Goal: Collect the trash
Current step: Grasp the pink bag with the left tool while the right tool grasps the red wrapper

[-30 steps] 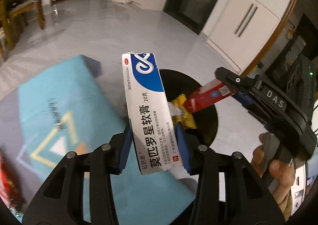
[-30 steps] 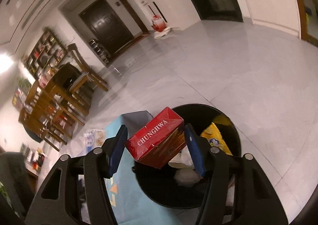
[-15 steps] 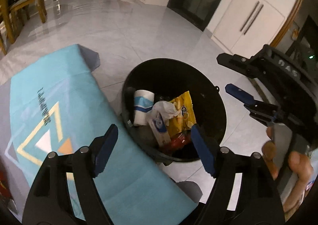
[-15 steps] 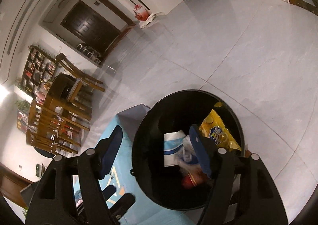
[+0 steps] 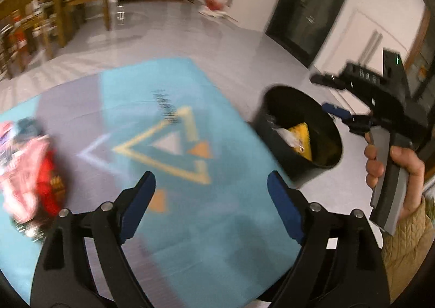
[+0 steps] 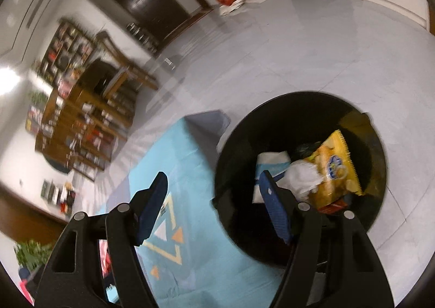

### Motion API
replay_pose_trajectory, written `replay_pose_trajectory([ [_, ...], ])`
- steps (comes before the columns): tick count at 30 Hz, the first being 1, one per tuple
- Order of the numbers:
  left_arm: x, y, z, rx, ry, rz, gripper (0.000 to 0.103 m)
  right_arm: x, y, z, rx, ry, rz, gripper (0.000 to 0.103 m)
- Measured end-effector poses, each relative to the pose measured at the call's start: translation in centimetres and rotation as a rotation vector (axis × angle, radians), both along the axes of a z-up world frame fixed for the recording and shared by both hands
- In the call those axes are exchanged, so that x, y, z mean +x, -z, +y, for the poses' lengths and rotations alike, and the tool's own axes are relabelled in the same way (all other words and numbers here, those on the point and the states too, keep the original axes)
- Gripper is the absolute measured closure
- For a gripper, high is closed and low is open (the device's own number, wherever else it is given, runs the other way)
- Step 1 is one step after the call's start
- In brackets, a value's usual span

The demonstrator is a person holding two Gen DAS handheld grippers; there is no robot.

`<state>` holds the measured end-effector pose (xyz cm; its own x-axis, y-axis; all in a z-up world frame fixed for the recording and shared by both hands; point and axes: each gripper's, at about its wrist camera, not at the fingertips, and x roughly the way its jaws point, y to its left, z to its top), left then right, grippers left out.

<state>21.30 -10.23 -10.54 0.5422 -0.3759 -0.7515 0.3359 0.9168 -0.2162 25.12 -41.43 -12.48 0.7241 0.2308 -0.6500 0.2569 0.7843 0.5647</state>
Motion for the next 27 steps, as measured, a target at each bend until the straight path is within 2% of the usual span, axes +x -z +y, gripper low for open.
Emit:
replay_pose_trajectory([
  [7,-1.6,-1.9,12.4,-0.034,-0.239,-0.023,0.018,1.4,0.0,6.6,-0.065,-0.174,0.009,0.033],
  [12,-0.7,-2.6,19.0,-0.033,-0.311,0.003,0.018,1.9,0.2,13.7,-0.135,-0.378,0.018,0.033],
  [15,-0.2,-1.3,22.2,-0.062,-0.343,0.042,0.018,1.9,0.8,17.9,-0.150,-0.495,0.026,0.032],
  [18,-0.3,0.8,23.5,-0.141,-0.352,0.100,0.018,1.9,1.6,21.8,-0.153,-0.595,0.041,0.032],
  [21,0.0,1.5,23.2,-0.172,-0.328,0.132,0.018,2.2,3.0,25.4,-0.118,-0.698,0.070,0.032],
  [23,0.0,1.3,23.1,-0.167,-0.331,0.113,0.018,2.4,3.8,27.4,-0.087,-0.752,0.083,0.032],
  [27,0.7,1.9,22.8,-0.115,-0.357,0.115,0.019,2.4,4.5,30.0,-0.121,-0.807,0.071,0.032],
])
